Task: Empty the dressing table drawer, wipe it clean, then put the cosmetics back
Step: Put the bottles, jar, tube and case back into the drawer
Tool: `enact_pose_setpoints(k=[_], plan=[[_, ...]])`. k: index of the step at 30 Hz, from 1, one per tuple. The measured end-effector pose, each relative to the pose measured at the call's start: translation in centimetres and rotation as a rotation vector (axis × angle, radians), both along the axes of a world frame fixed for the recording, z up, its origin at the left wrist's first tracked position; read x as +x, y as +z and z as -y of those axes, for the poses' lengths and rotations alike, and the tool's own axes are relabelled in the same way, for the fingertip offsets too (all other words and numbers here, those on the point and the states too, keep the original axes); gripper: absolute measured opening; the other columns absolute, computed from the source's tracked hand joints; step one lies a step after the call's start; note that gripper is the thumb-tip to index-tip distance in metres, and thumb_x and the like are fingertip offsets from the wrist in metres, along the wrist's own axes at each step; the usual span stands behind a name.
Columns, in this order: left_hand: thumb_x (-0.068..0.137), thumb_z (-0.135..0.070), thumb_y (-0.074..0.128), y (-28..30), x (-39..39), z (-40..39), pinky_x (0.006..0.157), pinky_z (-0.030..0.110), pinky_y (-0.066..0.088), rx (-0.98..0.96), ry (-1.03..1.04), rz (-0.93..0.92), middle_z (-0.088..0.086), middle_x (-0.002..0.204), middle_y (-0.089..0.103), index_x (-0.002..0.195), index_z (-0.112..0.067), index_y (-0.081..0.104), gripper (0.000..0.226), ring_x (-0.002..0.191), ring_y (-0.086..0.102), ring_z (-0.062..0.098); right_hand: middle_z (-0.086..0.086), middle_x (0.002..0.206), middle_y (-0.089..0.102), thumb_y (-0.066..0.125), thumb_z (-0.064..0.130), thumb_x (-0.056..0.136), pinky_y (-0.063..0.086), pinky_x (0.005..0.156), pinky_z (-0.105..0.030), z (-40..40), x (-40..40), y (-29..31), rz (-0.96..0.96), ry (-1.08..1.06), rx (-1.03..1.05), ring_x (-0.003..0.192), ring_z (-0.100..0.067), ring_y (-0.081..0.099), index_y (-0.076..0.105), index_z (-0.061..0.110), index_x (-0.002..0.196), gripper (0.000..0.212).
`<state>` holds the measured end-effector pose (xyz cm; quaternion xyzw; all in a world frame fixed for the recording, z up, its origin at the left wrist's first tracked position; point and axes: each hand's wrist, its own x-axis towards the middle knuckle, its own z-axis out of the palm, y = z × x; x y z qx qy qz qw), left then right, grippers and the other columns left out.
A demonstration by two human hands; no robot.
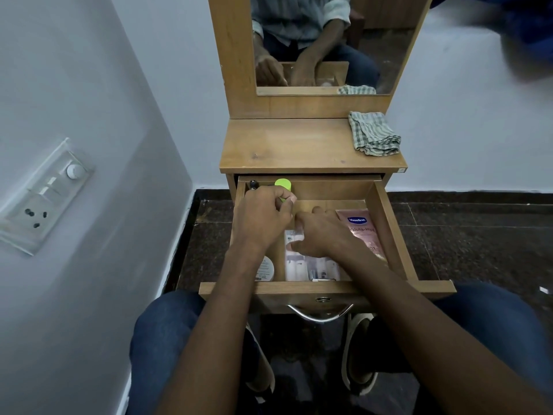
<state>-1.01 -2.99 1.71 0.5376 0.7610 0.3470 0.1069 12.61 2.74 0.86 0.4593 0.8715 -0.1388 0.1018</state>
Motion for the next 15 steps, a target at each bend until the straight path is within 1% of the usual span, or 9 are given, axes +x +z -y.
enact_pose_setpoints(k=[2, 6, 9, 10, 11, 13, 14, 15], plan=[[0.100, -0.040, 0.069, 0.1, 0.1, 0.1, 0.063, 0.024, 0.051, 0.003, -0.007, 0.005, -0.017, 0.070, 0.072, 0.097, -0.032, 0.080, 0.014, 0.070, 0.068, 0.002, -0.016, 0.142, 0.052, 0.065, 0.058, 0.092, 0.040, 0.109, -0.050, 0.3, -0.5, 0.0, 0.008, 0.004, 0.007, 0.134, -0.037, 0.047, 0.054, 0.025, 0.138, 0.058], [0.099, -0.038, 0.070, 0.1, 0.2, 0.1, 0.065, 0.027, 0.055, 0.003, -0.012, 0.024, -0.017, 0.068, 0.072, 0.098, -0.033, 0.080, 0.011, 0.069, 0.068, 0.000, -0.014, 0.134, 0.053, 0.064, 0.056, 0.094, 0.040, 0.105, -0.045, 0.8, -0.9, -0.1, -0.036, 0.022, 0.007, 0.126, -0.033, 0.049, 0.062, 0.024, 0.130, 0.048], [0.098, -0.039, 0.070, 0.0, 0.2, 0.1, 0.066, 0.028, 0.056, 0.009, -0.011, 0.023, -0.016, 0.070, 0.072, 0.097, -0.033, 0.079, 0.011, 0.070, 0.069, 0.002, -0.013, 0.128, 0.057, 0.061, 0.058, 0.094, 0.043, 0.101, -0.045, 0.9, -0.7, -0.1, -0.071, -0.021, 0.018, 0.121, -0.033, 0.052, 0.063, 0.024, 0.125, 0.046], [0.099, -0.038, 0.070, 0.1, 0.3, 0.2, 0.065, 0.026, 0.054, 0.013, -0.011, 0.019, -0.016, 0.072, 0.073, 0.097, -0.033, 0.079, 0.011, 0.070, 0.068, 0.002, -0.012, 0.123, 0.060, 0.060, 0.057, 0.095, 0.045, 0.096, -0.044, 1.0, -0.7, 0.0, -0.087, -0.039, 0.040, 0.116, -0.031, 0.056, 0.064, 0.023, 0.121, 0.043], [0.099, -0.037, 0.070, 0.2, 0.3, 0.3, 0.063, 0.025, 0.051, 0.019, -0.013, 0.013, -0.015, 0.073, 0.073, 0.097, -0.032, 0.080, 0.011, 0.069, 0.067, 0.002, -0.010, 0.115, 0.063, 0.059, 0.052, 0.096, 0.048, 0.087, -0.041, 1.1, -0.6, 0.1, -0.125, -0.055, 0.079, 0.107, -0.030, 0.060, 0.065, 0.021, 0.115, 0.036], [0.099, -0.035, 0.070, 0.4, 0.4, 0.6, 0.059, 0.022, 0.047, 0.027, -0.010, -0.009, -0.015, 0.074, 0.074, 0.097, -0.031, 0.080, 0.011, 0.069, 0.065, 0.001, -0.006, 0.094, 0.066, 0.059, 0.031, 0.096, 0.045, 0.067, -0.034, 1.4, -0.6, 0.6, -0.234, -0.110, 0.175, 0.088, -0.028, 0.065, 0.064, 0.019, 0.092, 0.014], [0.099, -0.035, 0.069, 0.5, 0.5, 0.7, 0.059, 0.022, 0.047, 0.030, -0.001, -0.018, -0.015, 0.073, 0.073, 0.095, -0.032, 0.080, 0.012, 0.068, 0.065, 0.002, -0.004, 0.084, 0.063, 0.057, 0.023, 0.095, 0.043, 0.061, -0.033, 1.7, -0.7, 1.1, -0.284, -0.148, 0.208, 0.081, -0.027, 0.064, 0.059, 0.019, 0.081, 0.015], [0.099, -0.035, 0.069, 0.6, 0.4, 0.9, 0.060, 0.024, 0.049, 0.039, 0.019, -0.022, -0.015, 0.072, 0.073, 0.093, -0.032, 0.079, 0.012, 0.068, 0.066, 0.002, -0.003, 0.077, 0.060, 0.056, 0.021, 0.095, 0.042, 0.058, -0.033, 2.0, -1.0, 1.9, -0.334, -0.178, 0.232, 0.076, -0.027, 0.063, 0.052, 0.020, 0.072, 0.024]])
